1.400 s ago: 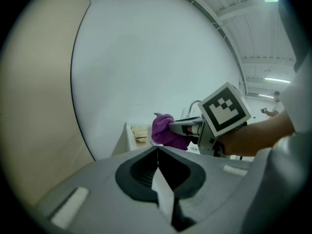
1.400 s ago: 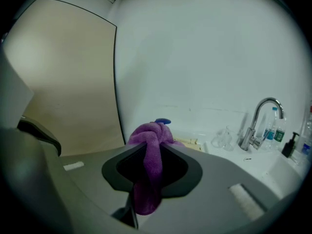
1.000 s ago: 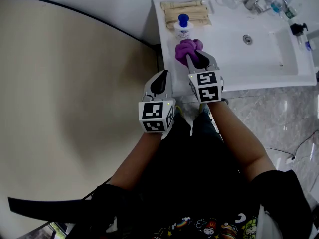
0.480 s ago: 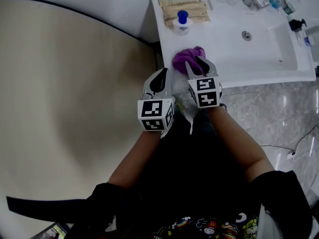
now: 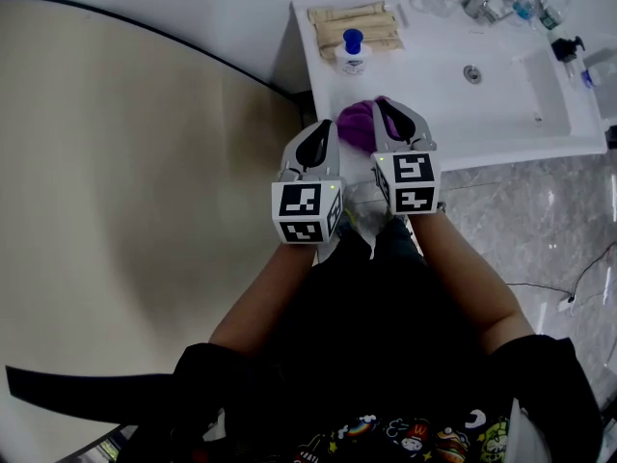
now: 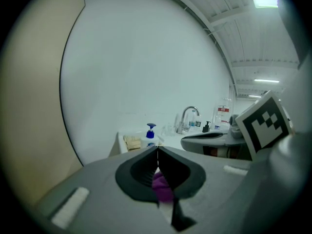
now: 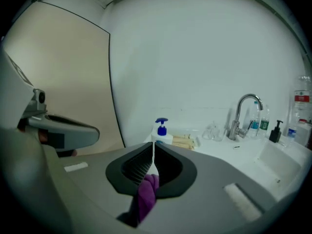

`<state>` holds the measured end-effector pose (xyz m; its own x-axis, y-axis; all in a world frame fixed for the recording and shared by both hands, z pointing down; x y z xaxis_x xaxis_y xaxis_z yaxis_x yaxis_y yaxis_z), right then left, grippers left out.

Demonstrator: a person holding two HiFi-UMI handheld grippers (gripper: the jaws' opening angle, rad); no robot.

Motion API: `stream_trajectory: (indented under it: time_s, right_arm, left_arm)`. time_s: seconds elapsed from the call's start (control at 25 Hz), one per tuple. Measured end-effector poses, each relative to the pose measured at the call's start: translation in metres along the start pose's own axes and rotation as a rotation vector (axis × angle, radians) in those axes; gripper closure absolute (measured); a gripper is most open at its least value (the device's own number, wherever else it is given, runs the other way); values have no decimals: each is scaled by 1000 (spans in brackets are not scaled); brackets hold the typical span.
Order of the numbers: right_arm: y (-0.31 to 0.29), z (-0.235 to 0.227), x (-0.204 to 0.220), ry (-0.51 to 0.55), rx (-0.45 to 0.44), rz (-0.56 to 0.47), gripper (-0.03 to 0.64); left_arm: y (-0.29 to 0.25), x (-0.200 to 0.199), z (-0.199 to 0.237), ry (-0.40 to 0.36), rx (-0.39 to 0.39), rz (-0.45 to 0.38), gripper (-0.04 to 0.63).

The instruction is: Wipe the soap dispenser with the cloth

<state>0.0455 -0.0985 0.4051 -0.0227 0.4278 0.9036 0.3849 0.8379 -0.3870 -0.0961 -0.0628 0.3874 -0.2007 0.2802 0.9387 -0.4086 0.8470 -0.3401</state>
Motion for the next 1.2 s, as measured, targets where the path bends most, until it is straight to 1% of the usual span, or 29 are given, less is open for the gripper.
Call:
stream_trajectory:
  time_s: [0.12,0.28,0.4,0.52,0.76,0.96,1.2]
  right_arm:
    - [12,5,-24,10,-6,-57,594]
    - [27,5,-47,22,-8,-132,594]
    - [36,7,-58,41,-10,-161,594]
    - [41,8,-61,43,-15,-168,594]
    - [43,7,-61,16,-34,-153,594]
    - [40,9,-55,13,-36,-139,594]
    - [37,8,-52,5,-35,-123,594]
  left_arm:
    - [5,-20,3,-20,-13,-58,595]
    - [6,-46,6,-50,-22,-141,595]
    - [7,-62,5,-74,-30,-181,595]
    - [6,-70,5,-86,-32,-203,595]
    - [4,-74,4,-93,-34,-197,595]
    - [1,-64,5,-84,-29,-184,595]
    - [0,-62,5,-74,-27,-173,595]
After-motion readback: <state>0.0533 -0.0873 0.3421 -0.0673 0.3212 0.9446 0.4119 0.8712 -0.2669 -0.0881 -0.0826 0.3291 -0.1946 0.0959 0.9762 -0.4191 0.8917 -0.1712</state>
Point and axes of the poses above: the fingertips, and each gripper's own axes: y backward along the fingers, z to its left, x out of its underside, the point moved 7 cm from there along y, backward along the fingers, and after that the axes turned 11 degrees about -y, right-handed, at the moved point
